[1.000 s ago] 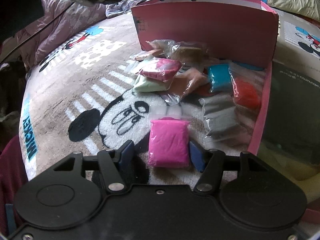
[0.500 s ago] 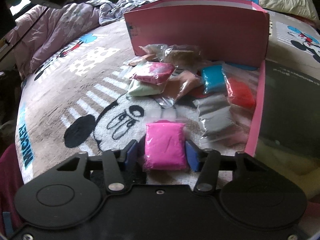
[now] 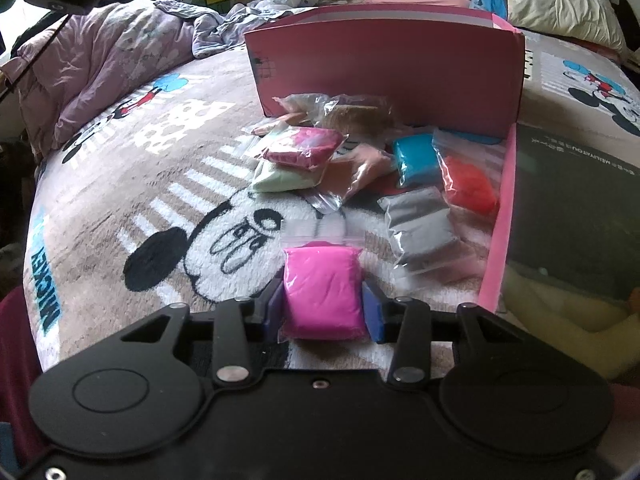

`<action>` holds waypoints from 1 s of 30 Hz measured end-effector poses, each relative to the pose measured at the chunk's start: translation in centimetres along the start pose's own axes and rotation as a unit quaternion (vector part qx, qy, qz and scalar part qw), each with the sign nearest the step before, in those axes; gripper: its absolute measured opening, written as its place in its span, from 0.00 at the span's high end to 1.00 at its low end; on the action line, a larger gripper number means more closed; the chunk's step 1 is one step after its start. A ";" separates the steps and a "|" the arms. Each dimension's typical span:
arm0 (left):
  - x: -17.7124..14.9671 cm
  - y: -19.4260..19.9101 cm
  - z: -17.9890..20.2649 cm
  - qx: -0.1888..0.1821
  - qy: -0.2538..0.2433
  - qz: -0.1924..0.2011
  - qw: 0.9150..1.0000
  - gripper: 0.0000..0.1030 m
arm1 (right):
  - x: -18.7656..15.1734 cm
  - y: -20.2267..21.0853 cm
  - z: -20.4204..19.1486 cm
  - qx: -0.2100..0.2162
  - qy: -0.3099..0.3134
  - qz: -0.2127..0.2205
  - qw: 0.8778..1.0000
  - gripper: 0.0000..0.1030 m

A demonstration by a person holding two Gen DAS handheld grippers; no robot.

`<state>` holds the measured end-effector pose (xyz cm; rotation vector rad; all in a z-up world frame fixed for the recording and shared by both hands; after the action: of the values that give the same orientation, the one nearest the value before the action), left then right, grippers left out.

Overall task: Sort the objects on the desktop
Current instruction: 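Withdraw the left tool from the box while the right tool lifts the pink bag, then carry the pink clay bag over the pink shoebox with the right tool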

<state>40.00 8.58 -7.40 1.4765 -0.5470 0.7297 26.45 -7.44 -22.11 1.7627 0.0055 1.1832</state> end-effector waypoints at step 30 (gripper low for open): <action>-3.2 4.6 -0.6 -0.027 0.000 0.017 0.999 0.31 | 1.3 2.9 0.2 0.004 -0.003 0.029 1.000 0.62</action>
<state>34.44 8.65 -6.62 1.4204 -0.5889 0.7371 25.88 -8.46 -19.17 1.7844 -0.0443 1.2202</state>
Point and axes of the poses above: each gripper's, at about its wrist camera, not at the fingertips, and y roughly against the way its jaws point, z to its right, x to its top, the point moved 4 cm from there along -y, roughly the way its jaws point, and after that the axes turned 7 degrees about y, right-handed, at the moved point
